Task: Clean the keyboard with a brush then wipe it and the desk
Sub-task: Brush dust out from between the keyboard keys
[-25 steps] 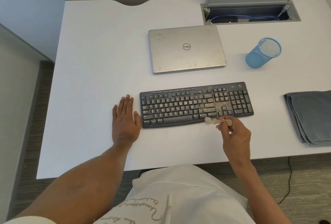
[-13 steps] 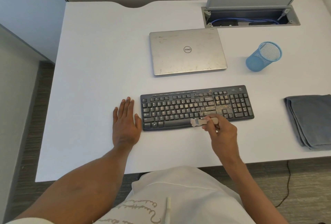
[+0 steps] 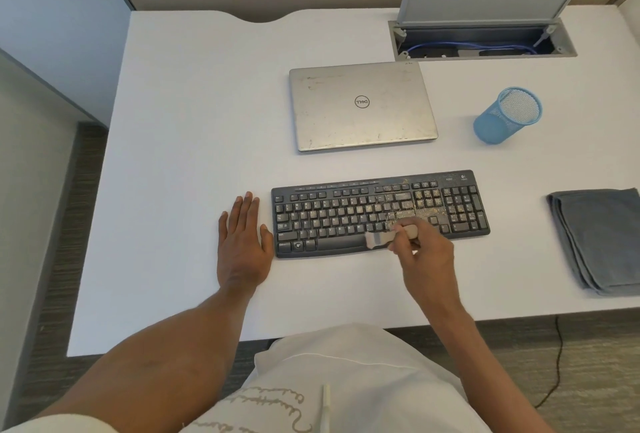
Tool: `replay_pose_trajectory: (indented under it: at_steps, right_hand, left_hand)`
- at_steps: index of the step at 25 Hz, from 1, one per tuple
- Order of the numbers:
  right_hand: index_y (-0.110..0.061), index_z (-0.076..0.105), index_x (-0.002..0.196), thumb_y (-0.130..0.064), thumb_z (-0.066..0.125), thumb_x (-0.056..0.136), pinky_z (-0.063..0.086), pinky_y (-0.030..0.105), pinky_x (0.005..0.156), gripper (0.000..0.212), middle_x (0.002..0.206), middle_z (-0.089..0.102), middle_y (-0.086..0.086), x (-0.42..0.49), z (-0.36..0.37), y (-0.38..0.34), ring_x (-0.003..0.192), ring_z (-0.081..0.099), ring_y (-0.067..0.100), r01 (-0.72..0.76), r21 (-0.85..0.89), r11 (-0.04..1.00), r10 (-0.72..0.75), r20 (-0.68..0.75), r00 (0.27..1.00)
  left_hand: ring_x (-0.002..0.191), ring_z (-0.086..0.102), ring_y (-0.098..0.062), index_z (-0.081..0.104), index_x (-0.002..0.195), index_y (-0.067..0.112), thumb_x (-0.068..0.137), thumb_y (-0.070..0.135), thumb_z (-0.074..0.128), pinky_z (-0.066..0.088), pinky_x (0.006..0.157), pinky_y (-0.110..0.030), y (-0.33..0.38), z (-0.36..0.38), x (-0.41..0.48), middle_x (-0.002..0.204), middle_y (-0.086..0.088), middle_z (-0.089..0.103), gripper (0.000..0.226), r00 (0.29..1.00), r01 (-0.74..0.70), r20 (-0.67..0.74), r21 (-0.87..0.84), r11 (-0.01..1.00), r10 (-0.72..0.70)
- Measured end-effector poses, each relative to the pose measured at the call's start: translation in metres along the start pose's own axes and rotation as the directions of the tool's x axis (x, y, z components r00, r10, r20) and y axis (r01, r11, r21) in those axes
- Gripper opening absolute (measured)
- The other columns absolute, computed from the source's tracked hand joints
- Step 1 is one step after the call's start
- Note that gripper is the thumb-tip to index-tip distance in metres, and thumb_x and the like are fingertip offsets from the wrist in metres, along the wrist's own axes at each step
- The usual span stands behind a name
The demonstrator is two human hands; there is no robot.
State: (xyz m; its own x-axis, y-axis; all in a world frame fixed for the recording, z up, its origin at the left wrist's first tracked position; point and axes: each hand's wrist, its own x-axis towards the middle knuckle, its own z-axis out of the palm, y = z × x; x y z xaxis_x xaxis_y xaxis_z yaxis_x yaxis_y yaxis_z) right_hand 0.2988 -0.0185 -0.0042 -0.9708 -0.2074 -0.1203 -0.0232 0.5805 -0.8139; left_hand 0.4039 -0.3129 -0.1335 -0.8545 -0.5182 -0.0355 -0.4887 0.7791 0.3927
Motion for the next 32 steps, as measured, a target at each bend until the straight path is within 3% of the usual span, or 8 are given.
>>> replay_pose_trajectory:
  at_steps: [7, 11, 14, 18, 22, 24, 30, 32]
  right_hand:
    - [-0.019, 0.066, 0.109, -0.019, 0.055, 0.105, 0.057, 0.037, 0.071, 0.012, 0.092, 0.07, -0.004, 0.001, -0.011, 0.015, 0.082, 0.067, 0.01, -0.07, -0.046, 0.996, 0.069, -0.029, 0.997]
    - [-0.015, 0.064, 0.108, -0.015, 0.053, 0.105, 0.045, 0.024, 0.065, 0.012, 0.087, 0.063, -0.008, 0.003, -0.016, 0.003, 0.077, 0.061, 0.004, -0.004, -0.114, 0.993, -0.005, -0.081, 0.997]
    - [-0.016, 0.065, 0.11, -0.017, 0.051, 0.106, 0.046, 0.024, 0.063, 0.014, 0.088, 0.064, -0.009, 0.009, -0.008, -0.009, 0.076, 0.06, 0.007, 0.043, -0.091, 0.995, -0.042, 0.01, 0.999]
    - [-0.018, 0.062, 0.1, -0.015, 0.048, 0.106, 0.042, 0.034, 0.058, 0.016, 0.079, 0.063, 0.001, 0.011, 0.003, -0.012, 0.069, 0.053, 0.019, 0.075, -0.092, 0.993, -0.061, 0.149, 0.987]
    - [-0.019, 0.062, 0.097, -0.017, 0.048, 0.105, 0.038, 0.03, 0.055, 0.016, 0.074, 0.06, -0.005, 0.02, -0.01, -0.004, 0.062, 0.05, 0.011, -0.009, -0.191, 0.982, 0.025, 0.078, 0.997]
    - [-0.019, 0.061, 0.096, -0.017, 0.048, 0.105, 0.038, 0.031, 0.054, 0.016, 0.075, 0.061, -0.004, 0.024, -0.016, -0.008, 0.064, 0.054, 0.016, -0.007, -0.267, 0.964, 0.014, 0.023, 1.0]
    - [-0.019, 0.063, 0.103, -0.02, 0.049, 0.107, 0.047, 0.037, 0.057, 0.015, 0.08, 0.068, 0.001, 0.049, -0.003, -0.035, 0.064, 0.06, 0.017, 0.042, -0.172, 0.984, -0.033, 0.051, 0.998]
    - [-0.02, 0.063, 0.103, -0.018, 0.048, 0.107, 0.044, 0.025, 0.05, 0.015, 0.076, 0.067, -0.004, 0.048, 0.012, -0.041, 0.057, 0.058, 0.006, 0.042, -0.136, 0.99, -0.026, 0.117, 0.993]
  left_hand:
    - [0.164, 0.01, -0.011, 0.032, 0.166, 0.015, 0.106, 0.034, 0.029, 0.001, 0.134, -0.039, -0.002, 0.001, 0.0, 0.176, 0.004, 0.023, 0.063, 1.0, -0.001, 0.004, 0.015, 1.0, 0.001]
    - [0.164, 0.01, -0.01, 0.031, 0.166, 0.016, 0.106, 0.034, 0.029, 0.0, 0.134, -0.038, -0.001, 0.001, 0.0, 0.176, 0.004, 0.023, 0.063, 1.0, -0.004, 0.006, 0.008, 1.0, 0.004]
    - [0.164, 0.011, -0.011, 0.032, 0.166, 0.015, 0.106, 0.034, 0.029, 0.002, 0.134, -0.04, -0.001, 0.0, 0.0, 0.176, 0.003, 0.024, 0.063, 1.0, -0.006, -0.001, 0.002, 1.0, 0.006]
    - [0.164, 0.01, -0.011, 0.031, 0.166, 0.016, 0.105, 0.034, 0.03, 0.002, 0.134, -0.039, -0.002, 0.0, 0.0, 0.176, 0.003, 0.024, 0.063, 1.0, -0.011, 0.001, -0.002, 1.0, 0.011]
    - [0.164, 0.009, -0.01, 0.031, 0.166, 0.016, 0.105, 0.034, 0.029, 0.003, 0.134, -0.041, -0.002, 0.001, 0.0, 0.176, 0.004, 0.023, 0.064, 1.0, -0.017, 0.003, 0.002, 1.0, 0.017]
    - [0.164, 0.008, -0.01, 0.031, 0.166, 0.016, 0.105, 0.034, 0.029, 0.003, 0.134, -0.041, -0.002, 0.0, 0.0, 0.176, 0.004, 0.022, 0.063, 1.0, -0.015, 0.003, -0.001, 1.0, 0.015]
    - [0.164, 0.009, -0.011, 0.032, 0.166, 0.015, 0.105, 0.034, 0.029, 0.005, 0.134, -0.042, -0.003, 0.002, 0.0, 0.176, 0.003, 0.023, 0.063, 1.0, -0.022, -0.005, -0.001, 1.0, 0.022]
    - [0.164, 0.01, -0.011, 0.032, 0.166, 0.015, 0.105, 0.035, 0.027, 0.006, 0.134, -0.043, -0.003, 0.002, 0.0, 0.176, 0.003, 0.023, 0.064, 1.0, -0.022, -0.01, -0.011, 1.0, 0.021]
